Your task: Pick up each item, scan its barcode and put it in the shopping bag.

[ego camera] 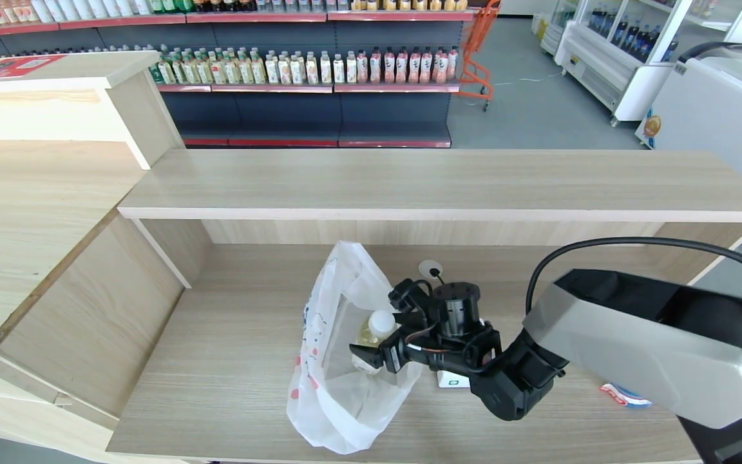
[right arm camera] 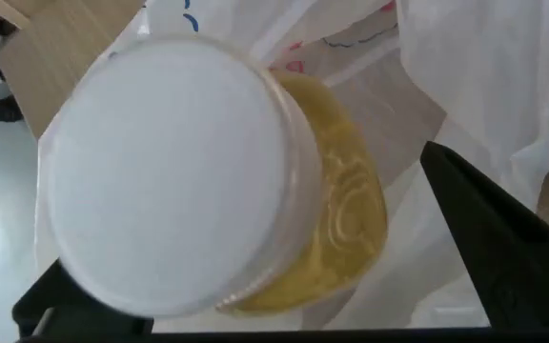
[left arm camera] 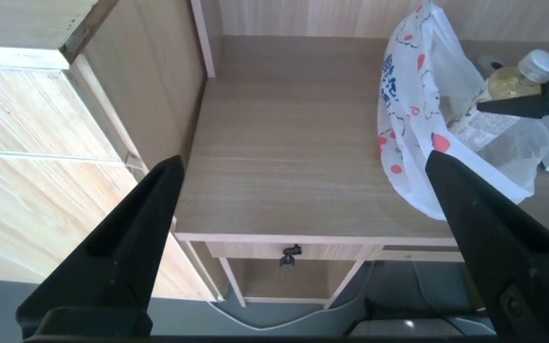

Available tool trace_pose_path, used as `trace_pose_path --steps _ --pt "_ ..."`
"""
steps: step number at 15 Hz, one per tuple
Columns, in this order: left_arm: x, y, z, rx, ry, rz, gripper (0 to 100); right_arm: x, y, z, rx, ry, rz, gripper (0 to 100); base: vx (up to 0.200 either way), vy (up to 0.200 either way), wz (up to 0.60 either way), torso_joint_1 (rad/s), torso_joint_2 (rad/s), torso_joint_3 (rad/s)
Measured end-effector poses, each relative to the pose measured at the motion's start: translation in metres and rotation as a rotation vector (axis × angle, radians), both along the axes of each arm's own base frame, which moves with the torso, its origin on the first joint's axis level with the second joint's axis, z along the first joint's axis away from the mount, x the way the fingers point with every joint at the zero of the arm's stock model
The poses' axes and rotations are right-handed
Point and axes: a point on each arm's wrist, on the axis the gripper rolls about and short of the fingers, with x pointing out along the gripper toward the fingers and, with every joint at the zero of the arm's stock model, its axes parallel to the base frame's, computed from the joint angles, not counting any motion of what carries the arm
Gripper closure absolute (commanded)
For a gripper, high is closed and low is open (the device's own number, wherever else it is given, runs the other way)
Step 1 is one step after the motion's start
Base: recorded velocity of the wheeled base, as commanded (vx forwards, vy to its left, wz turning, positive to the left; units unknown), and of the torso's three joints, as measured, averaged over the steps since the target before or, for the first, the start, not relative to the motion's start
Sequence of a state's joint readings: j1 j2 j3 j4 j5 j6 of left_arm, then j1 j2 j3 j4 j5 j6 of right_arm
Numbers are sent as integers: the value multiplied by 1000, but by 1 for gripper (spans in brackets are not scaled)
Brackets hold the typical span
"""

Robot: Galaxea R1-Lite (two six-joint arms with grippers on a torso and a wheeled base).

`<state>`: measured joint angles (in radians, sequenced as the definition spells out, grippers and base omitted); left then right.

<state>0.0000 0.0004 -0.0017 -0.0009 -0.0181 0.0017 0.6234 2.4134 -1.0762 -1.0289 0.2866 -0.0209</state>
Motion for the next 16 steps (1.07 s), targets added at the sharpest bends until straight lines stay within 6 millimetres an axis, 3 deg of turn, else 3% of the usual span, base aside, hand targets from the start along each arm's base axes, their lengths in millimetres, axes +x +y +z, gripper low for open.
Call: trace_pose_path --steps 3,6,10,13,16 --pt "0 0 0 0 0 0 0 -7 -18 12 128 197 -101 0 0 0 0 0 0 0" --pt "0 0 0 0 0 0 0 -16 -40 39 303 379 -207 0 0 0 0 0 0 0" --pt "0 0 0 0 0 0 0 -40 -73 72 411 474 -288 0 0 0 0 0 0 0" --pt "0 0 0 0 0 0 0 -67 -114 92 410 492 -372 0 0 0 0 0 0 0" --pt "0 0 0 0 0 0 0 -99 -167 114 377 485 -503 0 0 0 0 0 0 0"
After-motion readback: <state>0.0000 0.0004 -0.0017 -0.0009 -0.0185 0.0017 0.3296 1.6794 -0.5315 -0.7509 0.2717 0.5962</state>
